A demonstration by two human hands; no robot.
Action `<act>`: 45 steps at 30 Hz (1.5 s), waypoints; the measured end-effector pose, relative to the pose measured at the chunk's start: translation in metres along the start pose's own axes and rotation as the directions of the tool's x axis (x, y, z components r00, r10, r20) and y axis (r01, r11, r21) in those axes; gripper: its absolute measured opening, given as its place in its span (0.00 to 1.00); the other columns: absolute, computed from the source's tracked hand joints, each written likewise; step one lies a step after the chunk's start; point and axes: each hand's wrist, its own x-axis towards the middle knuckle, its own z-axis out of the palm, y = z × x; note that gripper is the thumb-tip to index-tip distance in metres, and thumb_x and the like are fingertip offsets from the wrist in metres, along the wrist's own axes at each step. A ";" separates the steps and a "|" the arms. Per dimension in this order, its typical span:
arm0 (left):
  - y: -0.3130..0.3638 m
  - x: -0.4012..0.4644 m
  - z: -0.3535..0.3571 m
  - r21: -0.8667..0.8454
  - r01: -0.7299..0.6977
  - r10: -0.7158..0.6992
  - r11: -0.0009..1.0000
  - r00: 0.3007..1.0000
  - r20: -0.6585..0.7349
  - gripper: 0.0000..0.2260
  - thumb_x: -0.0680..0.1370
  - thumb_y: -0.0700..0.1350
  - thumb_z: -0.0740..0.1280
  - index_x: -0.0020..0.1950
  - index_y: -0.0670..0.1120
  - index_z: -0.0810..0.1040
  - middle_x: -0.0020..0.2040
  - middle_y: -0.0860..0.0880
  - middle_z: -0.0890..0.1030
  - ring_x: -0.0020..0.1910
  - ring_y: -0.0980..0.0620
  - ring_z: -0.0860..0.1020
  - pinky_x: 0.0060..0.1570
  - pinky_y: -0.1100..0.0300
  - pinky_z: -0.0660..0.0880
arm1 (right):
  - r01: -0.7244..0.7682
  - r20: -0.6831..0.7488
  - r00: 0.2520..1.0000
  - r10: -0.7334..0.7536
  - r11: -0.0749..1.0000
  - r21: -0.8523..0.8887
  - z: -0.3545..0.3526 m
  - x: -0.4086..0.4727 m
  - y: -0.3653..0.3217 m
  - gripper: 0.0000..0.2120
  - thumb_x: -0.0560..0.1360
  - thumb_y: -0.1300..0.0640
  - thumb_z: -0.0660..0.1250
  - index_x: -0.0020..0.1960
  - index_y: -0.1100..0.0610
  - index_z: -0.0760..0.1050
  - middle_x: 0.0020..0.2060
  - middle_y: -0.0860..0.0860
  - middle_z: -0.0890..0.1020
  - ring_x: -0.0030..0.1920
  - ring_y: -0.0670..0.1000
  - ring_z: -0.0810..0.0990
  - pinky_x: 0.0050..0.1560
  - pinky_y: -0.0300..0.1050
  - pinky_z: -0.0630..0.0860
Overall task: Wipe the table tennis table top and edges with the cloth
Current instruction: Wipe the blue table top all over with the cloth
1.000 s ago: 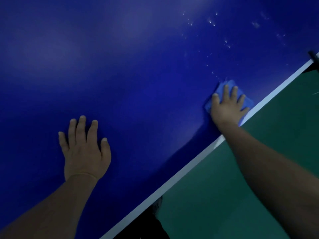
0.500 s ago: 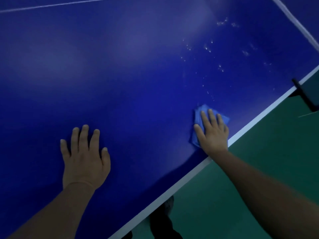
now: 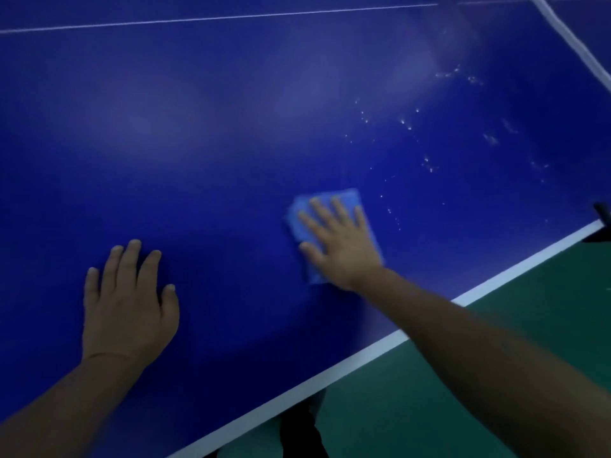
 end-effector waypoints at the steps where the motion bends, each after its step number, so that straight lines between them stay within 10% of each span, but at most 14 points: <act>1: 0.018 0.001 0.002 -0.022 0.009 -0.009 1.000 1.000 -0.010 0.30 0.78 0.54 0.52 0.75 0.40 0.68 0.79 0.40 0.62 0.80 0.41 0.56 0.77 0.37 0.51 | -0.146 -0.013 0.989 0.146 0.989 -0.004 -0.005 0.001 0.039 0.29 0.80 0.36 0.51 0.79 0.45 0.63 0.79 0.50 0.64 0.78 0.62 0.60 0.72 0.73 0.58; 6: 0.104 0.020 0.017 -0.118 0.001 -0.005 0.993 0.999 -0.036 0.31 0.79 0.56 0.50 0.78 0.42 0.64 0.81 0.43 0.59 0.81 0.45 0.53 0.79 0.40 0.48 | -0.718 0.108 0.696 0.710 0.684 0.127 -0.026 0.005 0.121 0.30 0.83 0.37 0.46 0.82 0.42 0.46 0.82 0.46 0.45 0.81 0.57 0.41 0.76 0.69 0.41; 10: 0.131 0.029 0.031 -0.110 0.064 -0.067 0.992 0.997 -0.022 0.32 0.80 0.57 0.47 0.81 0.43 0.59 0.82 0.45 0.54 0.82 0.47 0.47 0.79 0.40 0.43 | -0.215 -0.007 0.976 0.216 0.974 0.067 -0.007 -0.012 0.043 0.29 0.82 0.37 0.49 0.81 0.44 0.56 0.81 0.49 0.55 0.81 0.62 0.51 0.75 0.72 0.48; 13: 0.133 0.031 0.036 -0.062 0.101 -0.102 0.993 0.995 -0.005 0.31 0.80 0.57 0.46 0.81 0.44 0.57 0.83 0.45 0.52 0.82 0.46 0.45 0.78 0.39 0.41 | 0.205 0.007 0.979 -0.205 0.979 0.016 -0.001 -0.040 0.044 0.28 0.83 0.36 0.50 0.79 0.44 0.61 0.80 0.49 0.61 0.80 0.60 0.56 0.75 0.70 0.52; 21: 0.132 0.032 0.038 -0.050 0.118 -0.117 0.992 0.993 0.016 0.30 0.81 0.57 0.46 0.81 0.45 0.59 0.82 0.45 0.55 0.82 0.45 0.47 0.78 0.37 0.44 | -0.409 0.054 0.912 0.407 0.912 0.029 -0.015 -0.036 0.131 0.34 0.80 0.33 0.42 0.82 0.44 0.54 0.82 0.47 0.53 0.81 0.59 0.48 0.76 0.70 0.47; 25: 0.131 0.033 0.041 -0.096 0.097 -0.098 0.991 0.995 -0.014 0.29 0.82 0.56 0.48 0.80 0.44 0.62 0.82 0.44 0.57 0.82 0.45 0.48 0.78 0.38 0.42 | 0.063 -0.010 0.998 -0.064 0.998 -0.024 -0.005 -0.043 0.053 0.28 0.82 0.38 0.51 0.79 0.46 0.62 0.80 0.51 0.61 0.80 0.63 0.55 0.72 0.74 0.57; 31: 0.128 0.033 0.045 -0.089 0.066 -0.070 0.994 0.997 -0.044 0.29 0.81 0.56 0.52 0.79 0.44 0.64 0.81 0.42 0.60 0.81 0.44 0.52 0.77 0.38 0.44 | 0.676 0.091 0.735 -0.672 0.737 -0.012 -0.006 0.056 0.035 0.28 0.82 0.37 0.52 0.80 0.43 0.59 0.81 0.49 0.59 0.81 0.61 0.53 0.76 0.69 0.48; 35: 0.128 0.032 0.044 -0.070 0.069 -0.071 0.995 0.997 -0.030 0.28 0.81 0.56 0.51 0.79 0.44 0.64 0.81 0.43 0.59 0.82 0.44 0.50 0.78 0.40 0.42 | 0.085 0.046 0.996 -0.081 0.993 -0.085 -0.023 0.176 0.106 0.33 0.78 0.34 0.42 0.81 0.43 0.53 0.81 0.49 0.57 0.80 0.61 0.54 0.74 0.73 0.52; 39: 0.129 0.033 0.042 -0.062 0.071 -0.072 0.996 0.997 -0.018 0.28 0.82 0.56 0.52 0.79 0.44 0.64 0.81 0.43 0.58 0.82 0.44 0.51 0.77 0.40 0.42 | -0.415 0.090 0.908 0.409 0.908 0.052 -0.040 0.208 0.147 0.30 0.83 0.36 0.45 0.82 0.43 0.47 0.82 0.46 0.47 0.81 0.59 0.44 0.76 0.70 0.43; 42: 0.129 0.033 0.042 -0.063 0.066 -0.068 0.996 0.997 -0.032 0.28 0.81 0.55 0.52 0.79 0.43 0.65 0.81 0.43 0.59 0.81 0.44 0.52 0.77 0.40 0.42 | -0.215 0.009 0.977 0.215 0.977 0.000 -0.022 0.178 0.096 0.30 0.82 0.37 0.47 0.81 0.46 0.55 0.82 0.50 0.55 0.80 0.63 0.52 0.74 0.74 0.50; 45: 0.130 0.034 0.043 -0.068 0.063 -0.066 0.996 0.996 -0.051 0.28 0.81 0.55 0.53 0.78 0.43 0.66 0.80 0.42 0.61 0.81 0.43 0.53 0.77 0.39 0.44 | 0.367 -0.011 0.930 -0.367 0.930 -0.023 -0.011 0.104 0.039 0.29 0.81 0.39 0.53 0.78 0.48 0.65 0.79 0.53 0.64 0.78 0.66 0.59 0.70 0.76 0.57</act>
